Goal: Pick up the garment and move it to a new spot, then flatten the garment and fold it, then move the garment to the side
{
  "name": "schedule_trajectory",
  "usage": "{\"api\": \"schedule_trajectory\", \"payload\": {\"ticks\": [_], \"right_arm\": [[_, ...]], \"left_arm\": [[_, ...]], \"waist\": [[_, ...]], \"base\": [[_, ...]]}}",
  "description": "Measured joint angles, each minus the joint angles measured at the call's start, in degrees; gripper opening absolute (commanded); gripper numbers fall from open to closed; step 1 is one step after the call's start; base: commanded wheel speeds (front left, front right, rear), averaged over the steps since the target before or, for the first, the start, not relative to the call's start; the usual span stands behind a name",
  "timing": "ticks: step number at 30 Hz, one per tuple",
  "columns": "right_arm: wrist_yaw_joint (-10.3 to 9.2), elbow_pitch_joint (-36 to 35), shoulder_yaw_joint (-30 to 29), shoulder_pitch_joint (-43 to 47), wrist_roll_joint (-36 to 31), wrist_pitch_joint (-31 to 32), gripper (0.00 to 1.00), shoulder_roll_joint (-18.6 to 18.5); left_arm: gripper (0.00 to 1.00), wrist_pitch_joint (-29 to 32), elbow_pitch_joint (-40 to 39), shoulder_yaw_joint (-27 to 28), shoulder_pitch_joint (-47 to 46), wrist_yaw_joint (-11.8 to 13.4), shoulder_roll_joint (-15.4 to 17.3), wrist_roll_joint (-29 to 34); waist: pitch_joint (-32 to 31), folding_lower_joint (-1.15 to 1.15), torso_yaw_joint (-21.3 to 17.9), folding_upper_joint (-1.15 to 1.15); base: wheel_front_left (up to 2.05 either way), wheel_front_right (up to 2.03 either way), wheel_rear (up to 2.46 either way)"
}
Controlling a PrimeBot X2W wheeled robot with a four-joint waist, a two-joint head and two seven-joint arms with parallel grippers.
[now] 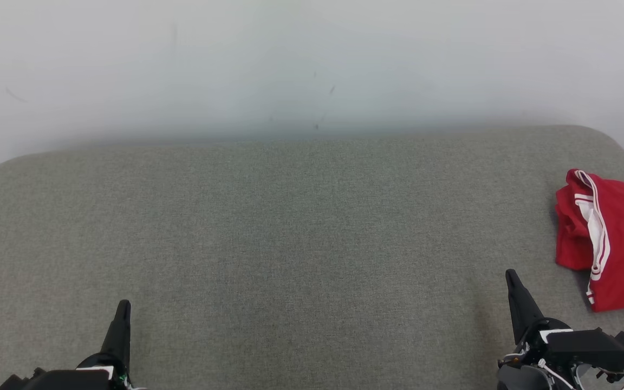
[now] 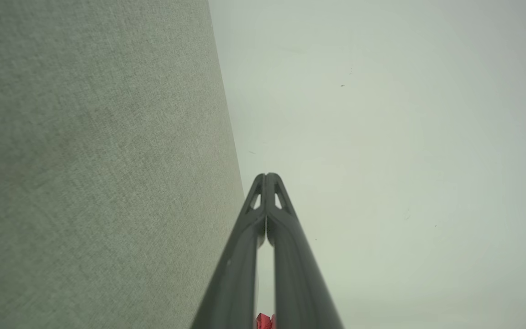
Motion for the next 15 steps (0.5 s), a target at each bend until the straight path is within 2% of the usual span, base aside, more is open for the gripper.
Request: {"api": "schedule_trajectory", "payload": {"ticks": [9, 15], "right_arm": [[0.00, -0.70, -0.24, 0.04, 3.65, 0.83, 0.00, -0.01], [0.00, -0.71, -0.26, 0.05, 3.68, 0.85, 0.00, -0.01]], "left_arm": [[0.00, 0.92, -0.32, 0.20, -0.25, -0.25, 0.02, -3.35], [0.00, 0.92, -0.33, 0.22, -0.28, -0.25, 0.03, -3.35]], "waist": [[-0.14, 0.00, 0.07, 0.00], [-0.14, 0.00, 0.07, 0.00]], "base": [[0.00, 0.00, 0.00], [0.00, 0.00, 0.00]]}}
